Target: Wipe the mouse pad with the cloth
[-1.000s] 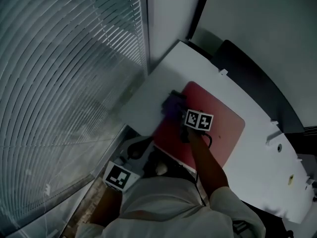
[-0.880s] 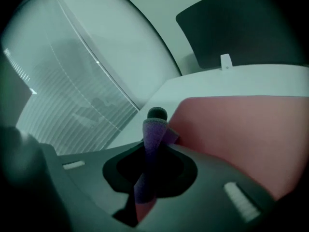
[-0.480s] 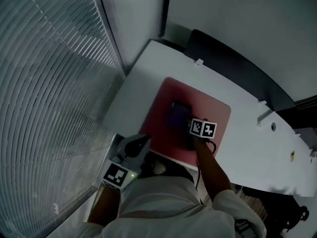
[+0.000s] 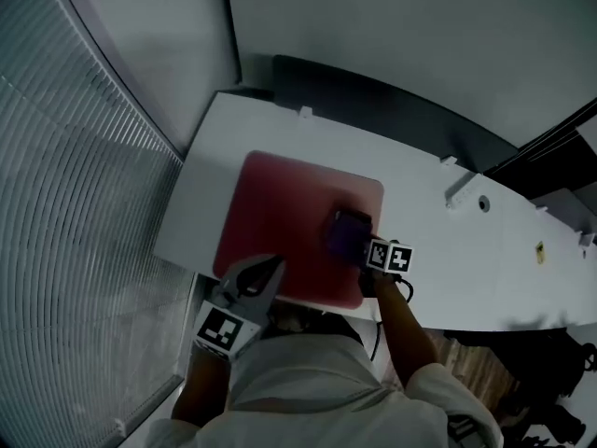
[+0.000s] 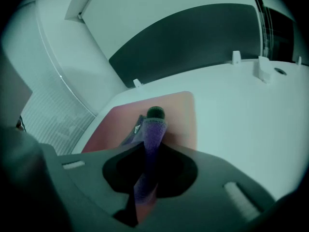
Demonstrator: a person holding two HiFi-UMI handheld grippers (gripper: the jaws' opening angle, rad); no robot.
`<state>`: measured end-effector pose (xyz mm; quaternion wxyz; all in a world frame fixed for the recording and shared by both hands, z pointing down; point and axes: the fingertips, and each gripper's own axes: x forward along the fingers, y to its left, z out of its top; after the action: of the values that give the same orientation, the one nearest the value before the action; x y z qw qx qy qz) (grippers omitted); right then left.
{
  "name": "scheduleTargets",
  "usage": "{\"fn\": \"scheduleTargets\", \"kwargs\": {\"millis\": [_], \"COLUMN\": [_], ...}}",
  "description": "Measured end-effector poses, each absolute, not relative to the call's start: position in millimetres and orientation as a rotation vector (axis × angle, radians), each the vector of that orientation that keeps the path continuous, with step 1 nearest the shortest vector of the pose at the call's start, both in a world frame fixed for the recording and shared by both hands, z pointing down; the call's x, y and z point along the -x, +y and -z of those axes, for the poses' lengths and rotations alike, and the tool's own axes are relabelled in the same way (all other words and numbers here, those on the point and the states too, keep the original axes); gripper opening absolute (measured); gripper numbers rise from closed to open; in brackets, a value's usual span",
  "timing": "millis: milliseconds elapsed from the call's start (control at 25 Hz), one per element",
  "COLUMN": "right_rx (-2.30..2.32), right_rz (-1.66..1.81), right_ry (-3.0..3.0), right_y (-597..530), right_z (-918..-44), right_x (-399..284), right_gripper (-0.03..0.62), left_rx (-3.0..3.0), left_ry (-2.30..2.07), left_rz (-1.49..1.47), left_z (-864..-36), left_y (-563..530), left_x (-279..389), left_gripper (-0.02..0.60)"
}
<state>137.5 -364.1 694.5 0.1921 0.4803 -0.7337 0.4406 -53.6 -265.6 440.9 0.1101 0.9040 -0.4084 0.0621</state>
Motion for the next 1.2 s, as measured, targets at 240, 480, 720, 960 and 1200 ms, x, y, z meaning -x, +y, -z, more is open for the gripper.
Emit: {"fn": "scheduleTargets", "kwargs": {"millis": [240, 480, 720, 960, 1200], "right_rx": [-1.466, -1.526, -1.436, -1.115, -0.820], "right_rz": [-1.259, -1.127, -0.983, -0.986, -0.975], "right_ry": [-1.998, -2.003, -2.274, -2.559, -2.667], "right_y": [-338.0, -313.5, -313.1, -325.4, -319.7], "right_z": [-697.0, -680.6, -606.2, -538.2, -516.2], "right_x": [-233.4, -285.1, -221.2, -85.5, 61.8], "right_gripper": [0.048, 0.048, 0.048, 0.048, 0.048], "left_rx": [-2.723, -2.749, -2.714, -2.691, -2.597], "left_ry": [-1.154, -1.172, -1.236, -1.341, -1.476], "left_rz": [-0.168, -0.174, -0.148, -0.143, -0.105], "left_z": [-441.6, -431.6, -427.1, -416.2, -413.8], "left_y": [-266.9, -266.0, -263.7, -258.2, -245.5], "left_x": [-9.2, -37.1, -16.7, 36.2, 128.5], "left_gripper": [0.003, 0.003, 0.003, 0.002, 0.003]}}
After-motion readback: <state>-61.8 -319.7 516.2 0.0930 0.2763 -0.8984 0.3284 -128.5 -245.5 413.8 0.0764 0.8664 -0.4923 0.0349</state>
